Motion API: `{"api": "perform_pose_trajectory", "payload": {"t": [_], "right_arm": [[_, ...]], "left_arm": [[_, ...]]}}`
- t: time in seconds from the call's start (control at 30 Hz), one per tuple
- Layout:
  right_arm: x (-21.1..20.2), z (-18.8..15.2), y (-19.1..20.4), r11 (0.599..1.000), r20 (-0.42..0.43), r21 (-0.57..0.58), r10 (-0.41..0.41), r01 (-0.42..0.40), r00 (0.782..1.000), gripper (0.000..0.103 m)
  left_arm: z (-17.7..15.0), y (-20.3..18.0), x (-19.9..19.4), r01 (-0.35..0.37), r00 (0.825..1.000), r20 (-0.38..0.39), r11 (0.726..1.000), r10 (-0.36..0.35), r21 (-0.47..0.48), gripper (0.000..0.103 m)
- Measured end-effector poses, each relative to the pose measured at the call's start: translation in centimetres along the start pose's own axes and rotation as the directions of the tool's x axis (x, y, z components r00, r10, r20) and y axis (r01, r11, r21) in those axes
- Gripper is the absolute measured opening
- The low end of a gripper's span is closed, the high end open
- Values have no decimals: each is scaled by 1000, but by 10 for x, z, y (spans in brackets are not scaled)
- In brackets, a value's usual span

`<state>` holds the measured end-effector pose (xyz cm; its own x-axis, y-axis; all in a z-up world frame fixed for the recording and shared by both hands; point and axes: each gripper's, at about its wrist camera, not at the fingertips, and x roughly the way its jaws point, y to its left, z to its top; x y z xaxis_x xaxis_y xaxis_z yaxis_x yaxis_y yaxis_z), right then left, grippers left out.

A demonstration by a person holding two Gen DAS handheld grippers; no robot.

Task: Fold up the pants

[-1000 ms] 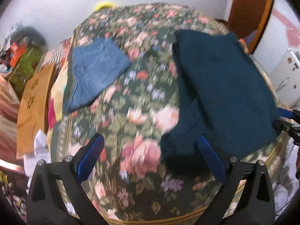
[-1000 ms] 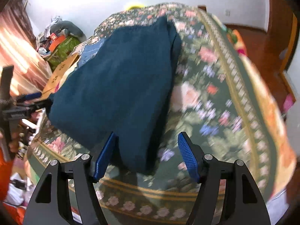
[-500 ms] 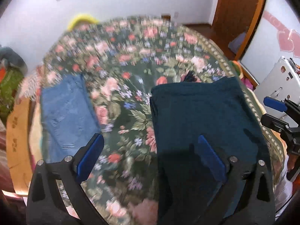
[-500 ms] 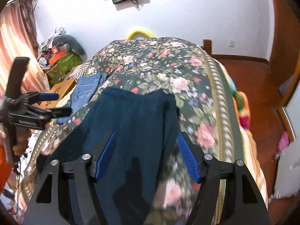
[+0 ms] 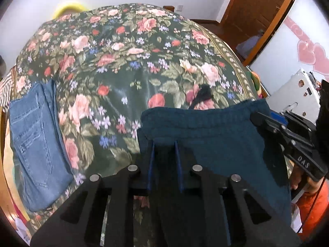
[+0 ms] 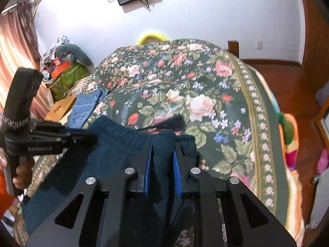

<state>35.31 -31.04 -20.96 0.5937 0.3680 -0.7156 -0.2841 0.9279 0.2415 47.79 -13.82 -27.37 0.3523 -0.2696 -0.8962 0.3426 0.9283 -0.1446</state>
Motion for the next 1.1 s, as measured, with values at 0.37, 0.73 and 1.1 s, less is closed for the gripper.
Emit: {"api": "perform_pose_trajectory", "payload": {"t": [0.37, 0.73, 1.1], "right_arm": [[7, 8, 2, 987, -90, -77, -145, 138, 985, 48], [-69, -19, 16, 995, -80, -48, -88, 85, 993, 74], [-61, -82, 20, 998, -198, 67, 1, 13, 980, 74]], "left_arm": [[-3, 9, -1, -90, 995, 30, 996, 90, -9, 32], [-44, -2, -84, -62, 994, 86, 998, 62, -11, 89], [-96, -21, -21, -81, 983, -162, 995, 90, 58, 94]]}}
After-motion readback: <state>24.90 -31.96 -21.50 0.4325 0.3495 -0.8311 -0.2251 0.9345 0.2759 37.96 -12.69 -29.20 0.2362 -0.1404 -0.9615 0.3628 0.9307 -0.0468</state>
